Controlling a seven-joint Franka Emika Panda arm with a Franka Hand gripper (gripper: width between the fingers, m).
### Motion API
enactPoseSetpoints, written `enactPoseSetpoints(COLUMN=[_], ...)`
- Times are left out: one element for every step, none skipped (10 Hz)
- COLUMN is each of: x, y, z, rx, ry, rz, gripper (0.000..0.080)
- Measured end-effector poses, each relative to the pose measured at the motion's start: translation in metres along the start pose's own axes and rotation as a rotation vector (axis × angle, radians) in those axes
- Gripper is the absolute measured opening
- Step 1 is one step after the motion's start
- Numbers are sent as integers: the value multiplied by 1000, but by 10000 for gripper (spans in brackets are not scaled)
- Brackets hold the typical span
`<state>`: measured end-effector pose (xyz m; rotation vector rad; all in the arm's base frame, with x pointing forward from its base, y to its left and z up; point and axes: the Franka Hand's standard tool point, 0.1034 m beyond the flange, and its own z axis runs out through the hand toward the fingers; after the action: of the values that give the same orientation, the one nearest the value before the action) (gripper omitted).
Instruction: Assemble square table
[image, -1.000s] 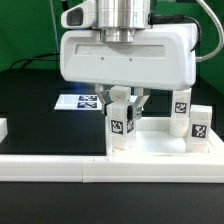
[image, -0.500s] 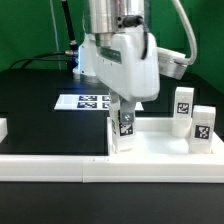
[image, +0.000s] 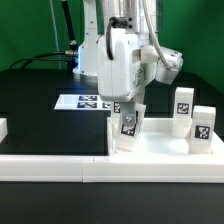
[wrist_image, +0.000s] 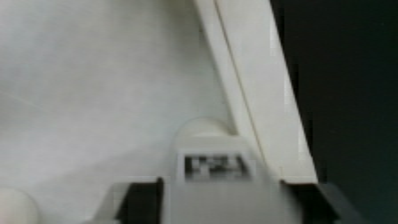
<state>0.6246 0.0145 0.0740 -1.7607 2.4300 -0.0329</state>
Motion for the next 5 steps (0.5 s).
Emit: enactPoseSetpoints(x=[1, 4, 7, 6, 5], y=[1, 8, 8, 11, 12], z=[0, -1, -1, 1, 2], rx=[-7, -50, -52, -58, -63], ry=[0, -6, -7, 3, 4], rz=[-53, -174, -354, -564, -694], gripper=[443, 570, 633, 645, 645])
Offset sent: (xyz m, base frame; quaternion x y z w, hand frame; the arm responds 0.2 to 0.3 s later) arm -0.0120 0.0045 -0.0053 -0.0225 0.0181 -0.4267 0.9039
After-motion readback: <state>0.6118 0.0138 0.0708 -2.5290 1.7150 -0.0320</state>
